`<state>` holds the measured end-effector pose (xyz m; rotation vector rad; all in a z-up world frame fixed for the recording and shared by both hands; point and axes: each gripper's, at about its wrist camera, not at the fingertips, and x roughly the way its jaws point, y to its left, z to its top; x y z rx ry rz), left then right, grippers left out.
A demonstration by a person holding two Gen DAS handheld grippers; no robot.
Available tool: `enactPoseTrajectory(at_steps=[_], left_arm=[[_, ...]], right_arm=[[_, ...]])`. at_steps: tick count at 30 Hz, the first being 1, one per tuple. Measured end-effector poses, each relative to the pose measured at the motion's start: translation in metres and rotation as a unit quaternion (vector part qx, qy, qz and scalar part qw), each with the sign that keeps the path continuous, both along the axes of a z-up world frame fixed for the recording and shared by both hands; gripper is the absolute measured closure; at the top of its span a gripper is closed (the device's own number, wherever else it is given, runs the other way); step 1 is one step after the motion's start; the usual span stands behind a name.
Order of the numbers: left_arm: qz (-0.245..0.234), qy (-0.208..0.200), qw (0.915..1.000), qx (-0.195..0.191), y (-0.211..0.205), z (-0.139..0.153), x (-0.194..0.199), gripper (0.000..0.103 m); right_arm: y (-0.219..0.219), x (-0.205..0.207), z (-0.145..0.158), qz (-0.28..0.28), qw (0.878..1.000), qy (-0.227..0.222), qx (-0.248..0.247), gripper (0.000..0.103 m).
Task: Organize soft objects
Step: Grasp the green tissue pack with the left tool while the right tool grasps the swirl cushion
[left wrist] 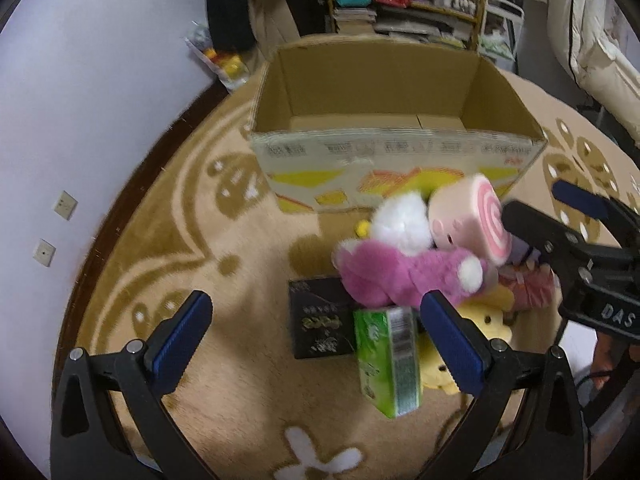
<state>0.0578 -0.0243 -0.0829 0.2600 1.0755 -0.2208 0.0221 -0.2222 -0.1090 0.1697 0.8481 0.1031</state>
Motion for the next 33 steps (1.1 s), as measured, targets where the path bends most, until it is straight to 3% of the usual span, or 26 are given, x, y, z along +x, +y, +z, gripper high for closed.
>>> enactPoseTrajectory(at_steps=[13, 30, 32, 33], left_arm=[[-0.036, 0.065, 0.9970, 0.019, -0.014, -0.027, -0.003, 0.000], [-0.041, 0.090, 0.9916, 0.084, -0.017, -0.056, 0.001, 0.002], [-0.046, 0.101, 0.9905, 0.081, -0.018, -0.061, 0.002, 0.017], [-0.047, 0.109, 0.9898, 0.078, -0.019, -0.064, 0.002, 0.019]], right_arm=[[0.002, 0.020, -0.027, 0.020, 0.999, 0.035, -0.004, 0.018], [0.006, 0.026, -0.037, 0.041, 0.998, 0.037, 0.022, 0.023], [0.008, 0.028, -0.041, 0.044, 0.998, 0.046, 0.019, 0.032], [0.008, 0.028, -0.043, 0.050, 0.997, 0.052, 0.027, 0.043]])
